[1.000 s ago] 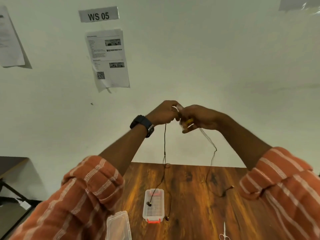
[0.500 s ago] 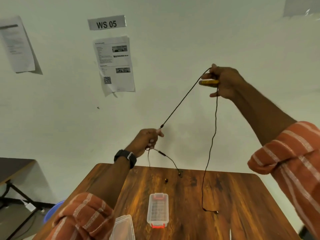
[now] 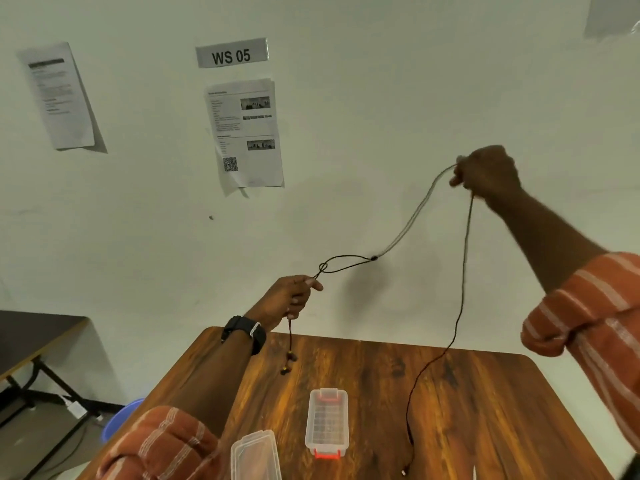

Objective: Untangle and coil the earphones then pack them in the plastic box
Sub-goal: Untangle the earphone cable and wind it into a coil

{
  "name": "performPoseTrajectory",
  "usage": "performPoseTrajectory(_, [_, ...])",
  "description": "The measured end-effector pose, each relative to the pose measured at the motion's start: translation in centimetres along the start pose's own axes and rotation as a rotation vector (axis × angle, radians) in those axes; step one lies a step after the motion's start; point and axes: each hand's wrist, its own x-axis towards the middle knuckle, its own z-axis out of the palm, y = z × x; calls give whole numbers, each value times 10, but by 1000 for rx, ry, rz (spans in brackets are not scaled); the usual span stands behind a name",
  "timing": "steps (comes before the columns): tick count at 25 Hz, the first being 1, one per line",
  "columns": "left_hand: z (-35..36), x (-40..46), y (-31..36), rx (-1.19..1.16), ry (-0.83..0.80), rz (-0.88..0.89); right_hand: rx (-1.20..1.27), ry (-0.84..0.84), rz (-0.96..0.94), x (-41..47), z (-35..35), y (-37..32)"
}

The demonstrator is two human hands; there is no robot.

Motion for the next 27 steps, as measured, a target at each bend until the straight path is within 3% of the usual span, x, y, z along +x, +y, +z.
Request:
performPoseTrajectory(2, [1,3,24,-29,-38,44,-322,20,-29,-15,19,13])
performPoseTrajectory(3, [1,5,35,-41,-63,62,-298,-55,-100,-29,32,12])
performPoseTrajectory(5, [6,13,56,-46,-107,88,-46,-443,-251,-64,61,5])
performPoseTrajectory(7, [13,21,71,-57,-153,102,139,-865,-263,-99,89,0])
performPoseTrajectory(11, [10,21,86,-157,-204,102,238,-1244,-153,-134,140,22])
performPoseTrajectory(13, [-4,16,88,-226,-204,100,228,-1290,-80,-138,145,40])
performPoseTrajectory(15, [-24,9,86,-302,-200,82,369,-1280,-42,-132,143,54])
performPoseTrajectory(19, [-40,-4,93,-391,-320,-1,438,-1092,-87,-121,140,42])
performPoseTrajectory(23, [-20,1,130,-241,-473,-69,671,-1249,-43,-153,173,22])
performPoseTrajectory(25, [-27,0,138,-220,-451,-94,819,-1306,30,-156,174,30])
performPoseTrajectory(27, [-43,-4,132,-149,-380,-153,930,-1218,46,-139,161,47])
